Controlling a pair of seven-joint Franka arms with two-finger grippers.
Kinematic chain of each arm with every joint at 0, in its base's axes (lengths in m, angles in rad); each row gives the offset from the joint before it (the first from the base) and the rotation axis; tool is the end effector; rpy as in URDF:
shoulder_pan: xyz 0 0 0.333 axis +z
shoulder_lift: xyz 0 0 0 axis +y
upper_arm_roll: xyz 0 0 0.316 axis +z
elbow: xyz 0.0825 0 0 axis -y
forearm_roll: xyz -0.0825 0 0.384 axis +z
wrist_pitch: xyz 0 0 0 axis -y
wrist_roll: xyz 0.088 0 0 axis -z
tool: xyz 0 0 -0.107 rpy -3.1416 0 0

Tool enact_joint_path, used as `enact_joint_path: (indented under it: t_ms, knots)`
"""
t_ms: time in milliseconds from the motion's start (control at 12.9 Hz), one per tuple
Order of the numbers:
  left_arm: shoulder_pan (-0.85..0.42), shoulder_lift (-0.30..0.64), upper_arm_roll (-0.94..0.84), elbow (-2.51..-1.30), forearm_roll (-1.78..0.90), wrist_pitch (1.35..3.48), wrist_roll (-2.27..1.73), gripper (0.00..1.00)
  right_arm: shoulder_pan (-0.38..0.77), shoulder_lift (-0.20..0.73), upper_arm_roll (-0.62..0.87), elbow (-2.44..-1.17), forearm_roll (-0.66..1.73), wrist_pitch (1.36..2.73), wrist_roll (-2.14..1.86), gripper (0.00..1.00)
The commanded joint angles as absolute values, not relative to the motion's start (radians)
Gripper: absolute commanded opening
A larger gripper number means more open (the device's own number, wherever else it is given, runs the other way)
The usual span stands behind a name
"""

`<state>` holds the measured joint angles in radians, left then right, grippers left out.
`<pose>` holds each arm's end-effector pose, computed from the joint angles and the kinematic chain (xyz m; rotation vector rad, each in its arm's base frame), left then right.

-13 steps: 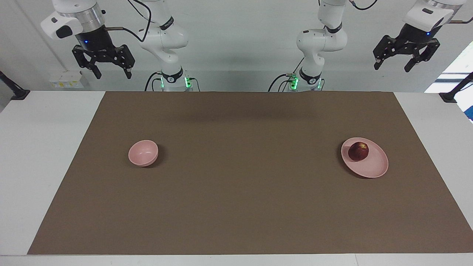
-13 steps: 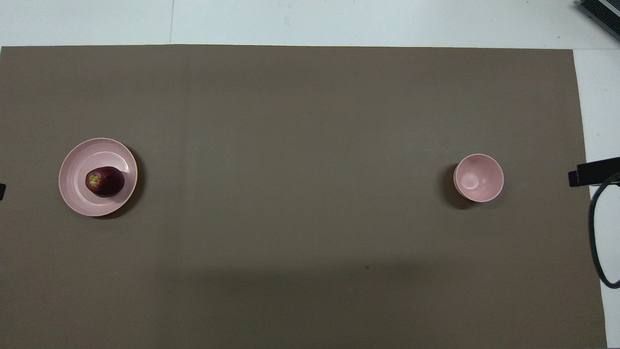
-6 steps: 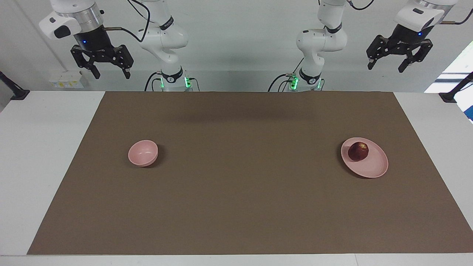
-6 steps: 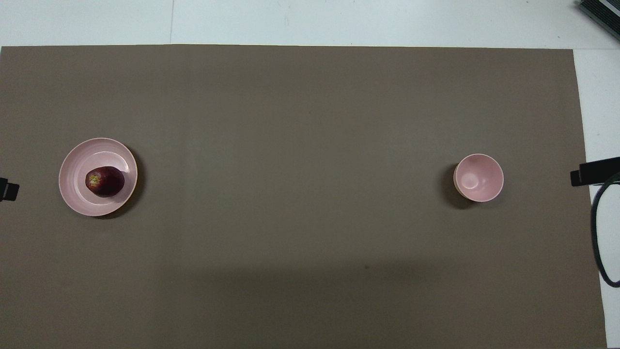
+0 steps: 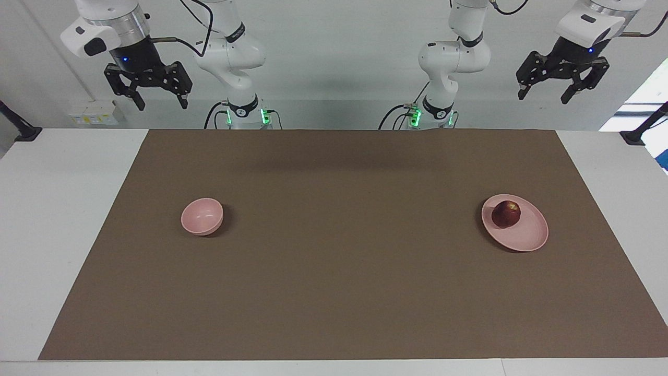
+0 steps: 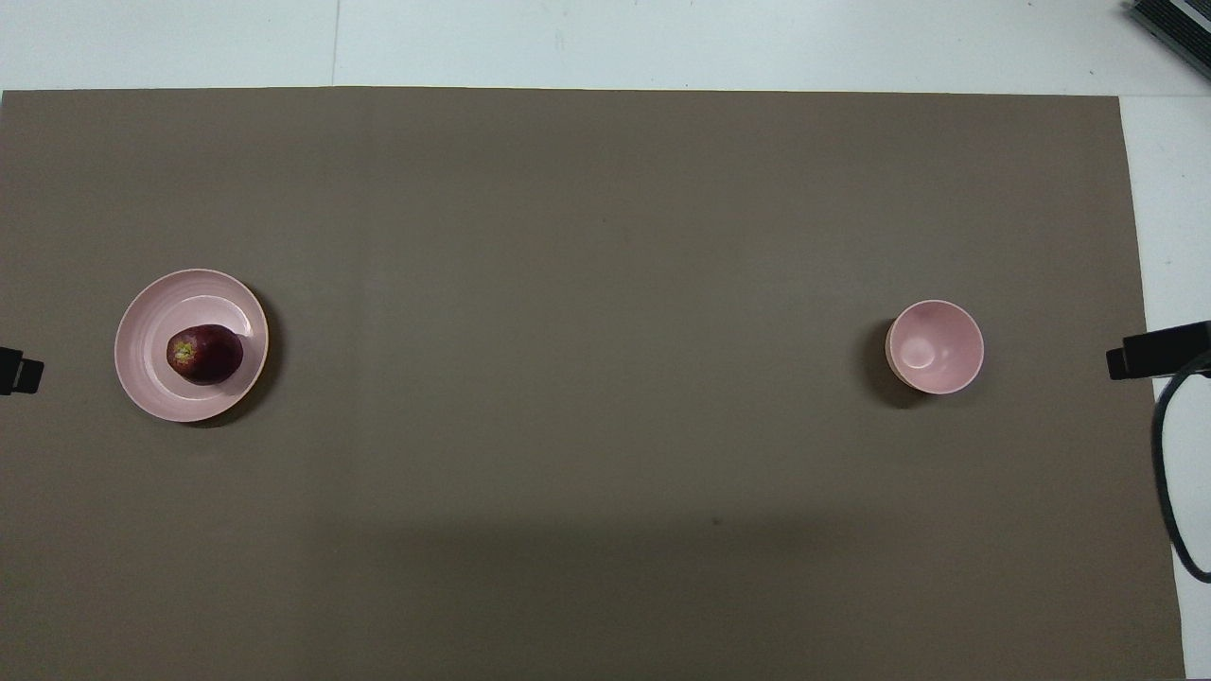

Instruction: Move apple from plate to bowl

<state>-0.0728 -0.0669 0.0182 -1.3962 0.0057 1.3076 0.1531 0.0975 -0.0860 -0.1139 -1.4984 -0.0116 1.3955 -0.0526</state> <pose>0.4993 -0.0261 0.7169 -3.1215 0.3232 0.0344 0.5075 -0.0130 0.6882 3.1399 0.0546 -0.0275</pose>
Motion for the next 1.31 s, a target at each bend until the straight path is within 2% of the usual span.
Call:
enact_joint_path:
  t_ms: [0,386,773,1082,1236]
  knots:
    - [-0.083,-0.109,0.025,-1.471,-0.009,1.374,0.155,1.0,0.086,-0.098,-0.109,-1.499,0.003,1.381,-0.083,1.0]
    - [-0.074,-0.114,0.037,-1.626,-0.023,1.541,0.155,1.0,0.089,-0.101,-0.109,-1.502,0.003,1.384,-0.081,1.0]
    - [-0.071,-0.11,0.043,-1.882,-0.034,1.875,0.21,1.0,0.087,-0.103,-0.11,-1.505,0.003,1.382,-0.081,1.0]
    - [-0.055,-0.083,0.069,-2.031,-0.034,2.109,0.284,1.0,0.087,-0.103,-0.11,-1.505,0.005,1.382,-0.08,1.0]
    - [-0.037,-0.051,0.074,-2.068,-0.034,2.187,0.302,1.0,0.087,-0.103,-0.11,-1.505,0.005,1.382,-0.08,1.0]
